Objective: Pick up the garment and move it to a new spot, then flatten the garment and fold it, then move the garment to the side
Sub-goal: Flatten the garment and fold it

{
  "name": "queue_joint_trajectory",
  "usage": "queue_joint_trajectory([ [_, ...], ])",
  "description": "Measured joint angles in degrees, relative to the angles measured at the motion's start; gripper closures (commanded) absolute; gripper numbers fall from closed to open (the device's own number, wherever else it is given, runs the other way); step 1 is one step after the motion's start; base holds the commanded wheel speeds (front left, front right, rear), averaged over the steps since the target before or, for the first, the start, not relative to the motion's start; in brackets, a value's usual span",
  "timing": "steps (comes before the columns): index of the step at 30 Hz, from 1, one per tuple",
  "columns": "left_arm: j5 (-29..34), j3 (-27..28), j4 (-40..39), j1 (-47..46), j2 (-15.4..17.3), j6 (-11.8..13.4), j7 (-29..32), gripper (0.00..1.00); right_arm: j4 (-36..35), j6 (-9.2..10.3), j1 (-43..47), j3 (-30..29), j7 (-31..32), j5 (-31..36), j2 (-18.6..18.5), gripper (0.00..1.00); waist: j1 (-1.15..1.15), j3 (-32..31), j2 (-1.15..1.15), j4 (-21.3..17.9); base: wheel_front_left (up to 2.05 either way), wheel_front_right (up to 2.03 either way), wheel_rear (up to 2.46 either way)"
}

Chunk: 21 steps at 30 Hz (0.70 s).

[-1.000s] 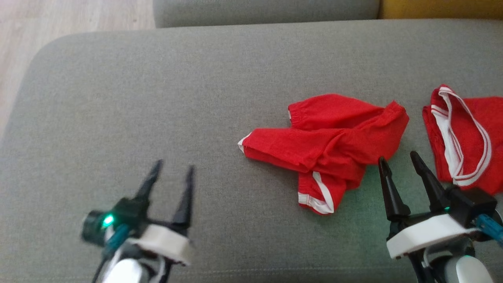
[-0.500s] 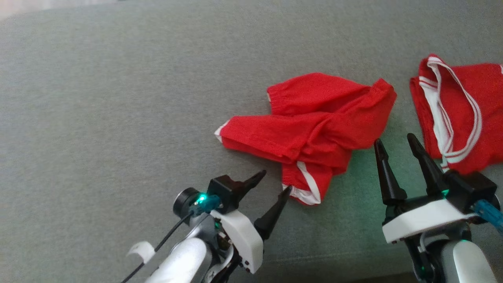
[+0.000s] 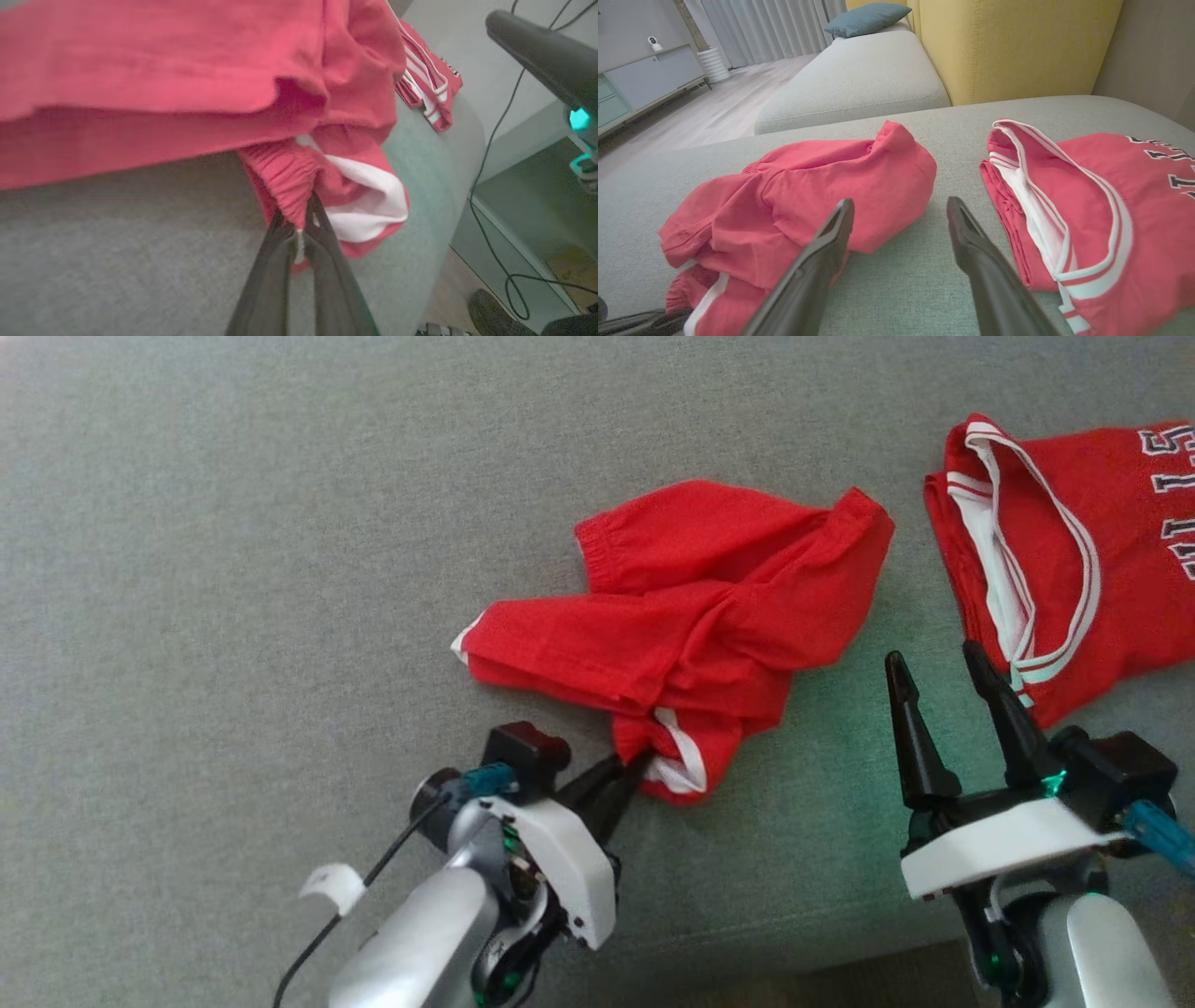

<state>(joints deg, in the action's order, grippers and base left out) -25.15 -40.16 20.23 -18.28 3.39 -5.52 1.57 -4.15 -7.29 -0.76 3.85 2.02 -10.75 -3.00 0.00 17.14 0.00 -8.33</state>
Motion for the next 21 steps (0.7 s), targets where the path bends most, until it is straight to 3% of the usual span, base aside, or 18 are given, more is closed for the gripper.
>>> queue_joint_trajectory([
  [5, 0.7, 2.5, -1.5, 0.0, 1.3, 3.5, -3.2, 1.00, 0.7, 0.00, 0.1, -0.6, 0.0, -0.4, 0.2, 0.00, 0.00, -1.0, 0.00, 0.8, 0.00, 0.00, 0.00],
  [17, 6.0, 10.1, -14.0, 5.5, 13.4, 15.3, -2.5, 1.00, 1.2, 0.00, 0.3, -2.0, 0.1, -0.9, 0.3, 0.00, 0.00, -4.1, 0.00, 5.2, 0.00, 0.00, 0.00],
  [21, 5.7, 11.9, -16.2, 9.0, 15.2, 17.3, -1.6, 1.00, 1.2, 0.00, 0.4, -2.2, 0.5, -0.9, 0.3, 0.00, 0.00, -4.8, 0.00, 6.1, 0.00, 0.00, 0.00],
])
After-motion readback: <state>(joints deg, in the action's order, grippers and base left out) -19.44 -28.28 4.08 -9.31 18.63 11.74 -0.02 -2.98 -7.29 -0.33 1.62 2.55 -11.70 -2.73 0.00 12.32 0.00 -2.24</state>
